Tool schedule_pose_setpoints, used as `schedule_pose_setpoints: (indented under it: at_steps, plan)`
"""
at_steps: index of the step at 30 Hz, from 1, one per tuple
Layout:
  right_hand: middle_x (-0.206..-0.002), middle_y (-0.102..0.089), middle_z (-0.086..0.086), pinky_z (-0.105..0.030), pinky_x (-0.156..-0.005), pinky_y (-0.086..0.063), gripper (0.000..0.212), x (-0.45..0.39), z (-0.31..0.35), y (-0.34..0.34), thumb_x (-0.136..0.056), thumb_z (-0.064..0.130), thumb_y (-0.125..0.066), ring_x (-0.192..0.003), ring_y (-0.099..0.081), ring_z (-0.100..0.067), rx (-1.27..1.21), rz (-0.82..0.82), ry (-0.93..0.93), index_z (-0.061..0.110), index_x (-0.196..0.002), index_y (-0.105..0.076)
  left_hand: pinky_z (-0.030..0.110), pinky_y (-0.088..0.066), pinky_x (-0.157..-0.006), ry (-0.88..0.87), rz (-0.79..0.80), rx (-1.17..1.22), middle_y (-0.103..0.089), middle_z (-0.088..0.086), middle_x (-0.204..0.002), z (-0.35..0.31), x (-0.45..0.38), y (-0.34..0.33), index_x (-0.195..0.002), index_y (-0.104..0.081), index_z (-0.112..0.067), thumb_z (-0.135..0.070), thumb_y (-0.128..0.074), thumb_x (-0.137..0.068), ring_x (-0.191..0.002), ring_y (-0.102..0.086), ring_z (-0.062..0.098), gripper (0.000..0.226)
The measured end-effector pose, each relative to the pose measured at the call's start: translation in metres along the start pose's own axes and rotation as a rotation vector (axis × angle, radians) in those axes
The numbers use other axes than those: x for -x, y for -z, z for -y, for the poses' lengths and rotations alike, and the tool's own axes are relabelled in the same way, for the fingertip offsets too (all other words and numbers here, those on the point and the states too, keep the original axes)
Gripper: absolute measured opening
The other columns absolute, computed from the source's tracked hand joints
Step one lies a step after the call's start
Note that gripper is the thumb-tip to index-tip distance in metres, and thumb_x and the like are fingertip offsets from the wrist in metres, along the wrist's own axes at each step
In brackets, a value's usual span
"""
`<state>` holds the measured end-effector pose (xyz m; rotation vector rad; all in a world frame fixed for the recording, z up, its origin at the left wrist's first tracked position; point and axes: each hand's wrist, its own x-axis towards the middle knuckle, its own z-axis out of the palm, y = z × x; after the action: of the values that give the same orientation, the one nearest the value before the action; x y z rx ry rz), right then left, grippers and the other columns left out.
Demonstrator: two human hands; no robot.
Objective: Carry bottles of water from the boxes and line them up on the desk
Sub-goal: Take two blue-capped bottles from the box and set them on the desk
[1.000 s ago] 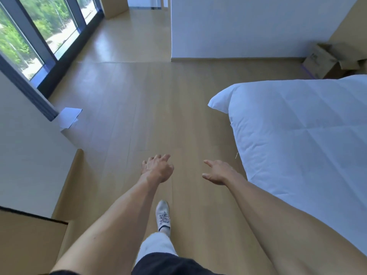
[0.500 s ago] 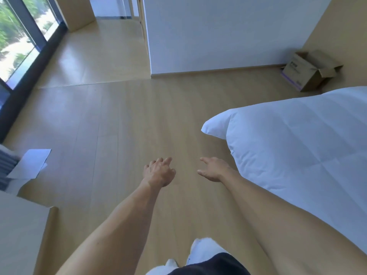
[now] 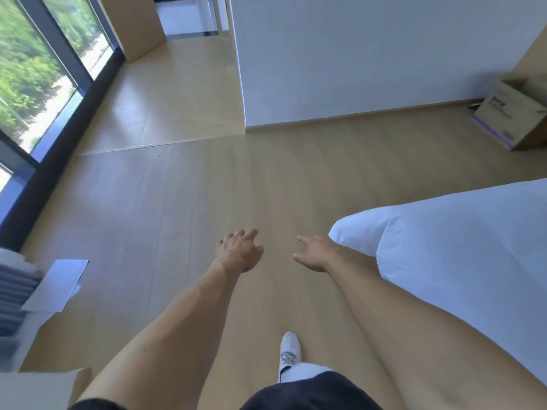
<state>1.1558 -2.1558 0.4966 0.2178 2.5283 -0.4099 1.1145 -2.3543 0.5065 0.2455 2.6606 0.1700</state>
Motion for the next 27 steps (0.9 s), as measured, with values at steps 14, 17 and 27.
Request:
schedule_pose_setpoints:
  at_steps: [14,17,27]
  plan:
    - [-0.156,-0.035,-0.005,-0.042,-0.11,-0.036,0.065,-0.187,-0.062,0.153,-0.095,0.054,-0.046,-0.14,-0.036,-0.031,-0.09,-0.04,-0.135,0.036,-0.154,-0.026,0.043,-0.033,-0.111,-0.164,-0.011,-0.081,-0.044,0.006,-0.152,-0.097,-0.252,0.108,-0.154,-0.031,-0.03,-0.046,-0.039,-0.101,-0.137,-0.042,0.032,0.056]
    - [-0.154,-0.037,-0.005,-0.041,-0.109,-0.037,0.065,-0.229,-0.082,0.184,-0.093,0.051,-0.048,-0.139,-0.038,-0.03,-0.114,-0.056,-0.213,0.038,-0.153,-0.027,0.043,-0.034,-0.111,-0.234,0.012,-0.105,-0.044,0.006,-0.151,-0.125,-0.315,0.124,-0.154,-0.031,-0.031,-0.046,-0.038,-0.101,-0.137,-0.043,0.032,0.056]
    - [-0.154,-0.038,-0.012,-0.039,-0.112,-0.037,0.068,-0.375,-0.144,0.321,-0.093,0.056,-0.051,-0.14,-0.04,-0.029,-0.176,-0.119,-0.444,0.034,-0.153,-0.03,0.043,-0.034,-0.111,-0.439,0.074,-0.127,-0.044,0.006,-0.152,-0.219,-0.532,0.224,-0.154,-0.032,-0.031,-0.047,-0.039,-0.1,-0.137,-0.042,0.031,0.057]
